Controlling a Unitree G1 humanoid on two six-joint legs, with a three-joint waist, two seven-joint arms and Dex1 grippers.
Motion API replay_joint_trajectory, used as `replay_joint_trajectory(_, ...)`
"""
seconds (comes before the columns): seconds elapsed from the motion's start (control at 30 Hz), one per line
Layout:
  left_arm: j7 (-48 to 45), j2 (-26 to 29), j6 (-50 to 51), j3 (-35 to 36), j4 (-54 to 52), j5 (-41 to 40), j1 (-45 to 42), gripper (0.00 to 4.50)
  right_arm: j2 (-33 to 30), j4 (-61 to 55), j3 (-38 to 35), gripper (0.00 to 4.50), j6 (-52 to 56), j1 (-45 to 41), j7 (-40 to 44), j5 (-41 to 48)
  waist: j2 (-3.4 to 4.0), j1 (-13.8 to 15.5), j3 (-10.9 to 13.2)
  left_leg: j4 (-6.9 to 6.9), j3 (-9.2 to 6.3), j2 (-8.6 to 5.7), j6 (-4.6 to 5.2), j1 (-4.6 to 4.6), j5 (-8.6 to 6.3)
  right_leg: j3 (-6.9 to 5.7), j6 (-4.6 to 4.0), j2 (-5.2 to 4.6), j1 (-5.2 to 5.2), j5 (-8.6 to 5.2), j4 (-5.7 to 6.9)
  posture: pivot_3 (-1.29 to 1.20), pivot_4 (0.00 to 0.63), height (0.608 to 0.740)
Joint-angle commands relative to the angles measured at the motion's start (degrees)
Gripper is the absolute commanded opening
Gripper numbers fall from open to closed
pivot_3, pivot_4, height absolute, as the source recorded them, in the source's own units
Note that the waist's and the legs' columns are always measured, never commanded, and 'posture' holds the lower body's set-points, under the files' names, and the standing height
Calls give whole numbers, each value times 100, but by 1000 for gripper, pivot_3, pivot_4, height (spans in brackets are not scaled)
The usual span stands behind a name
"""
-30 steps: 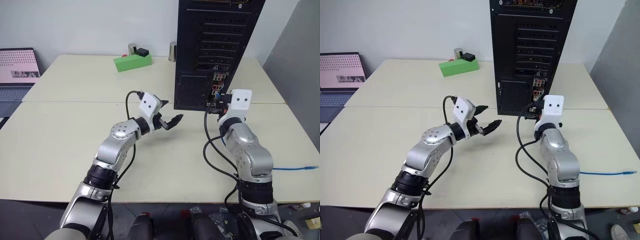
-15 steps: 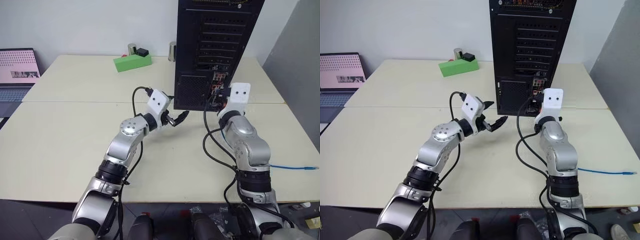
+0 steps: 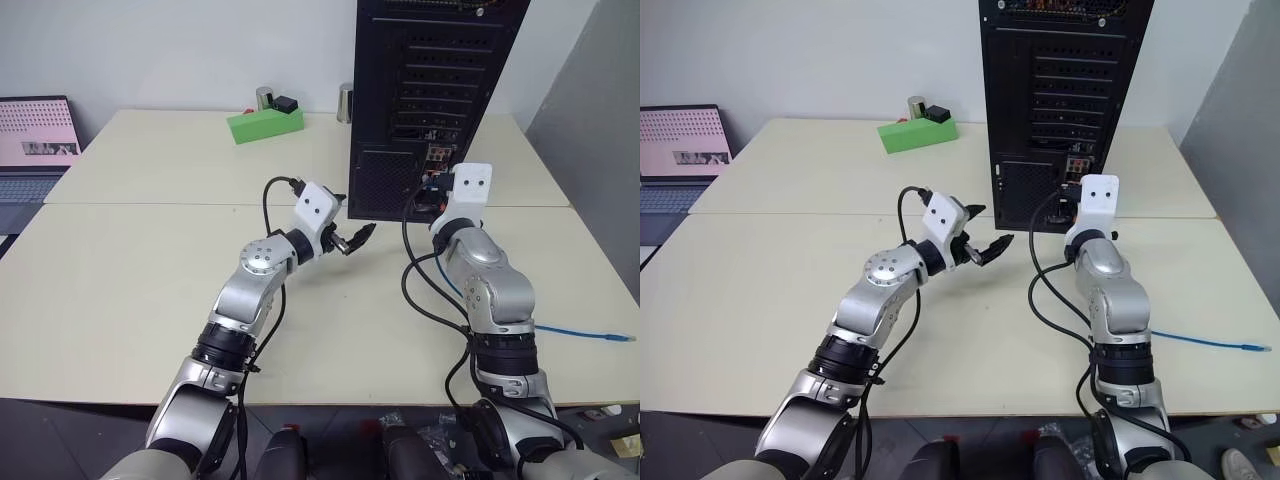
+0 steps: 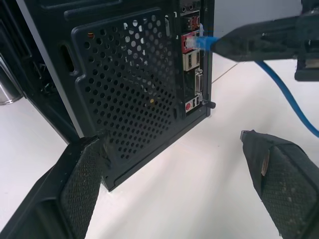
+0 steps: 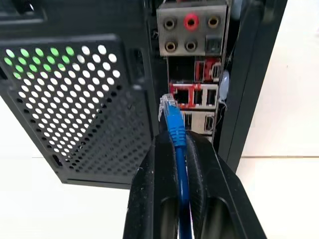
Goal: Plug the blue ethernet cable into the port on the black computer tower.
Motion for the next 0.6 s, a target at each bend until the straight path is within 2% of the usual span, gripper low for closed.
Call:
replay_joint_trajectory(0.03, -29, -38, -131, 143, -144, 24, -47, 4474, 6, -71, -113, 0, -204, -185, 24, 25, 0, 0, 0, 0, 0, 0, 0, 0, 0, 0, 0, 0, 0, 0, 0, 0, 150, 740)
replay_joint_trajectory(0.6, -65, -91, -147, 179, -149, 103, -20, 4474, 22, 180, -255, 0, -313, -321, 31, 50, 0, -2, 0, 0, 0, 0, 0, -1, 0, 0, 0, 0, 0, 0, 0, 0, 150, 740)
